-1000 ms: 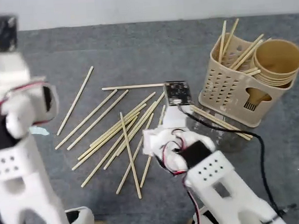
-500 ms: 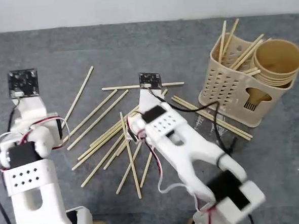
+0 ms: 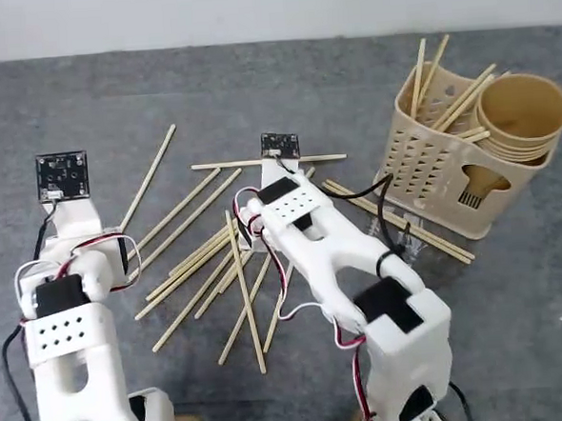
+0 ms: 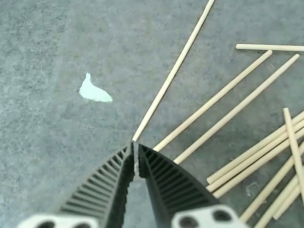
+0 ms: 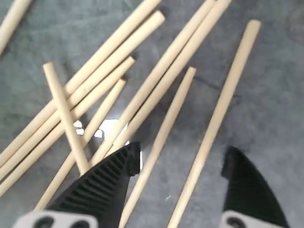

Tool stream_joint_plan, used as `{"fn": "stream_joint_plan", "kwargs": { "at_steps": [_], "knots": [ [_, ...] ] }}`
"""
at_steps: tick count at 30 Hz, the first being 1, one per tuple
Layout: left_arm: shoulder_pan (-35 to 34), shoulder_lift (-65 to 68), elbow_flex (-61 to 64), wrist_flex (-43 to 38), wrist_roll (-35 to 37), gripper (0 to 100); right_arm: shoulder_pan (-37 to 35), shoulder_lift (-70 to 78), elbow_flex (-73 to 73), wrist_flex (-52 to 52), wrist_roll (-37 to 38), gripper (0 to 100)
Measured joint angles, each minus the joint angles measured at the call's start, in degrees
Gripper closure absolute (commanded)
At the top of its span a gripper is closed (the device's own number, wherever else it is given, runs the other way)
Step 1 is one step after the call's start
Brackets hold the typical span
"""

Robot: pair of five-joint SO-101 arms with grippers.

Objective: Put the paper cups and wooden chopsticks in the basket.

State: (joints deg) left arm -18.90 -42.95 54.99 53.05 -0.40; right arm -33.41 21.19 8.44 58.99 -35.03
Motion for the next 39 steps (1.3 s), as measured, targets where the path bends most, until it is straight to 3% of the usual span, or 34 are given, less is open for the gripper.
{"fn": "stream_joint_plan", "kwargs": {
  "at_steps": [5,10,13,16,29,39],
  "knots": [
    [0.0,0.0,2.02,-0.53,0.0,99,0.26,1.76,-1.32,0.0,0.09,72.9],
    [0.0,0.0,6.33,-5.45,0.0,99,2.81,1.93,-1.14,0.18,0.0,99.8],
    [0.0,0.0,7.56,-7.21,0.0,99,4.4,1.58,-1.05,0.88,0.53,94.8],
    [0.0,0.0,8.53,-8.62,0.0,99,4.75,2.11,-1.23,0.79,1.14,99.3],
    [0.0,0.0,10.81,-12.92,0.0,99,4.84,0.97,-1.14,0.7,5.45,99.1],
    [0.0,0.0,10.81,-12.92,0.0,99,7.03,-13.45,-1.14,0.7,12.84,99.1]
  ]
}}
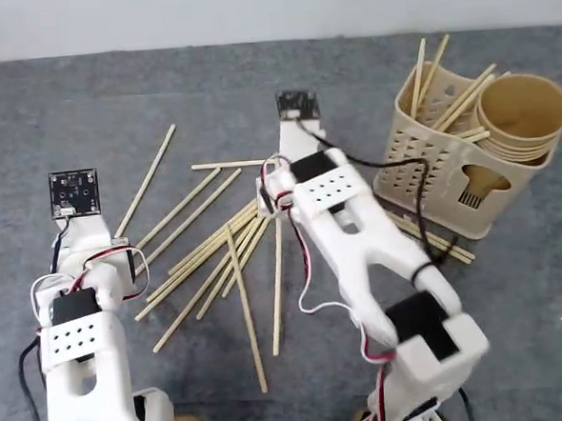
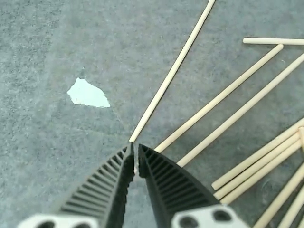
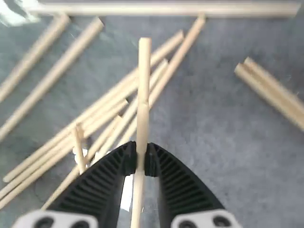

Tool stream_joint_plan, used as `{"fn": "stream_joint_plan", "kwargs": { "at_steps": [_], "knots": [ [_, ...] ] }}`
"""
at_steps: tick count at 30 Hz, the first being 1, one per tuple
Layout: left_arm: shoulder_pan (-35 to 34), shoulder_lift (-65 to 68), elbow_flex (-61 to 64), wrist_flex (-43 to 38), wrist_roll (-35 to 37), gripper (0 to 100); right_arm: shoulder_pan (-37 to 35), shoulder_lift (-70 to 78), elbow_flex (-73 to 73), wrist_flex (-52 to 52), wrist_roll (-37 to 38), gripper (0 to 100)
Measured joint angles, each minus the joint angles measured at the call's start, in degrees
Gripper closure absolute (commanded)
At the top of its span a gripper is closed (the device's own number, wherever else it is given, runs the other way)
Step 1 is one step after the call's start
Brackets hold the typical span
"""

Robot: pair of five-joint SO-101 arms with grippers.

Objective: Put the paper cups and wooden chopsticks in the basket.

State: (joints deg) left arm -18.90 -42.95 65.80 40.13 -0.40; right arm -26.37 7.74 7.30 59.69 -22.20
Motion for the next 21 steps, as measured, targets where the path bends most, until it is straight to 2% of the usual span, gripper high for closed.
{"fn": "stream_joint_plan", "kwargs": {
  "at_steps": [9,21],
  "knots": [
    [0.0,0.0,0.0,0.0,0.0,99,2.64,-11.87,-1.49,0.0,5.01,99.1],
    [0.0,0.0,1.32,-1.41,0.0,99,11.08,-18.29,-18.11,0.0,10.55,99.1]
  ]
}}
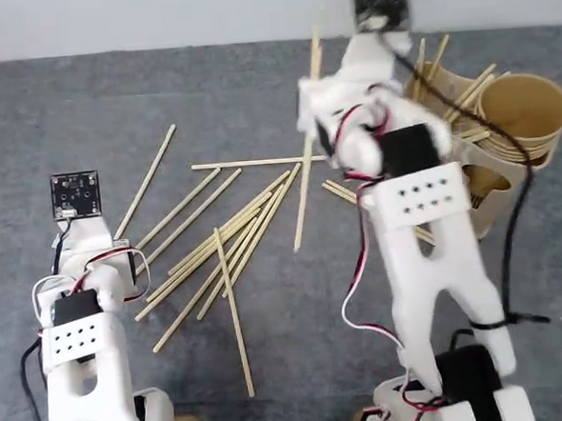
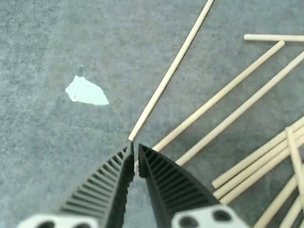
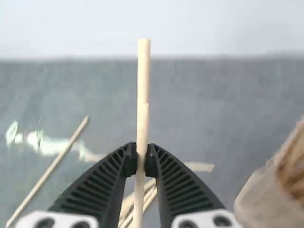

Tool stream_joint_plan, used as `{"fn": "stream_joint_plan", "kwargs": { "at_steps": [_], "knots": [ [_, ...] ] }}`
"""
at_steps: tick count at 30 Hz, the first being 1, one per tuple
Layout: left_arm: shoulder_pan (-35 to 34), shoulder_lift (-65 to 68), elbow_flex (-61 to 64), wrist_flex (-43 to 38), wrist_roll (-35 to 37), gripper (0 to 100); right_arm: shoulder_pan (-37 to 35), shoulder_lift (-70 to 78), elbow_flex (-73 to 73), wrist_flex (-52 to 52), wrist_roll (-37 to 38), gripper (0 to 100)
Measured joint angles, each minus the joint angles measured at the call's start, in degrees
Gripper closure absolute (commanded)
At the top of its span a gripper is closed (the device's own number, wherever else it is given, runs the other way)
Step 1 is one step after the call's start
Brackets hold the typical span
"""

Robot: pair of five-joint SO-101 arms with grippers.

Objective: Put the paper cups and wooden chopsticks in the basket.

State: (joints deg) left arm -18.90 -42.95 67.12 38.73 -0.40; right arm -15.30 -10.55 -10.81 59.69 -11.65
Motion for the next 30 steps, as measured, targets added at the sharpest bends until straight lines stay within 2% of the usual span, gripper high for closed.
{"fn": "stream_joint_plan", "kwargs": {
  "at_steps": [6,13,30],
  "knots": [
    [0.0,0.0,0.18,-1.14,0.0,99,6.86,0.0,-10.9,-1.67,3.25,99.1],
    [0.0,0.0,0.18,-1.14,0.0,99,15.47,-0.09,-15.12,-10.9,5.36,99.1],
    [0.0,0.0,0.18,-1.14,0.0,99,22.86,-0.09,-15.21,-13.36,11.34,99.1]
  ]
}}
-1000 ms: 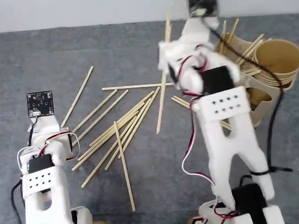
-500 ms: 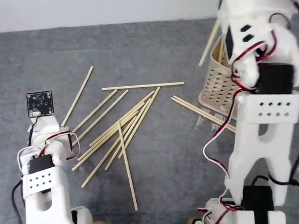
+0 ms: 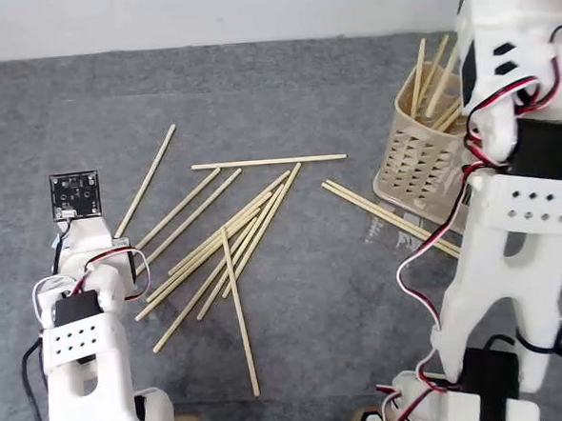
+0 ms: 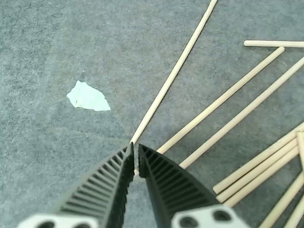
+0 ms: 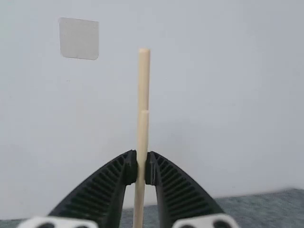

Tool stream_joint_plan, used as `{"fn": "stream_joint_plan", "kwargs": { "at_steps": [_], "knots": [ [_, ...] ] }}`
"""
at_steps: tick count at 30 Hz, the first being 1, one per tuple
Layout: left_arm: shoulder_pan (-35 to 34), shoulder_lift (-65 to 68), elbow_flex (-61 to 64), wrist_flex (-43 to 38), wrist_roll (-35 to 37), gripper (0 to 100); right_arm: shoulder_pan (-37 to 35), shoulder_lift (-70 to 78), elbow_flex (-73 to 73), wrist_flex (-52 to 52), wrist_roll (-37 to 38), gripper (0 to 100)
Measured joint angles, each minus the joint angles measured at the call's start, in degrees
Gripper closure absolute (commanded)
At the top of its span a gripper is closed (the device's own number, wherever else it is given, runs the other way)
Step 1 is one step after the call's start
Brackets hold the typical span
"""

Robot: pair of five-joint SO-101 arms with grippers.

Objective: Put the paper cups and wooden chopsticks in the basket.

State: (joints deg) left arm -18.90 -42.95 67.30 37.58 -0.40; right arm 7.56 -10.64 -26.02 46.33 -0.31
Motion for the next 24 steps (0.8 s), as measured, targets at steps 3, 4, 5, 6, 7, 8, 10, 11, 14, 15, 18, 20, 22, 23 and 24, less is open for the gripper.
{"fn": "stream_joint_plan", "kwargs": {
  "at_steps": [3,4,5,6,7,8,10,11,14,15,18,20,22,23,24],
  "knots": [
    [0.0,0.0,0.0,0.0,0.0,99,0.35,0.0,2.02,0.0,0.88,98.9],
    [0.0,0.0,0.0,0.0,0.0,99,0.35,0.0,3.25,0.0,2.11,98.7],
    [0.0,0.0,0.0,0.0,0.0,99,0.26,0.0,4.75,0.0,3.52,98.0],
    [0.0,0.0,0.0,0.0,0.0,99,0.18,0.0,6.33,0.0,4.66,96.0],
    [0.0,0.0,0.0,0.0,0.0,99,0.09,0.0,7.3,0.0,5.27,93.4],
    [0.0,0.0,0.0,0.0,0.0,99,0.09,0.09,7.65,0.0,5.54,90.4],
    [0.0,0.0,0.0,0.0,0.0,99,0.26,0.0,7.91,0.0,5.8,86.2],
    [0.0,0.0,0.0,0.0,0.0,99,0.35,0.0,7.91,0.0,5.8,85.7],
    [0.0,0.0,0.0,0.0,0.0,99,0.26,-0.09,7.91,0.79,5.98,86.6],
    [0.0,0.0,0.0,0.0,0.0,99,0.26,-0.62,7.91,1.49,5.98,86.7],
    [0.0,0.0,0.0,0.0,0.0,99,-0.26,-3.78,7.91,6.15,5.98,86.7],
    [0.0,0.0,0.0,0.0,0.0,98,-1.41,-6.33,7.91,11.16,5.98,86.7],
    [0.09,0.0,0.0,0.18,0.0,96,-2.9,-8.44,7.91,17.32,5.54,86.8],
    [0.35,0.0,-0.18,0.97,0.0,95,-3.52,-9.49,7.91,20.75,4.22,87.2],
    [0.62,0.0,-1.05,2.37,0.0,95,-3.96,-10.2,7.91,24.18,2.73,87.7]
  ]
}}
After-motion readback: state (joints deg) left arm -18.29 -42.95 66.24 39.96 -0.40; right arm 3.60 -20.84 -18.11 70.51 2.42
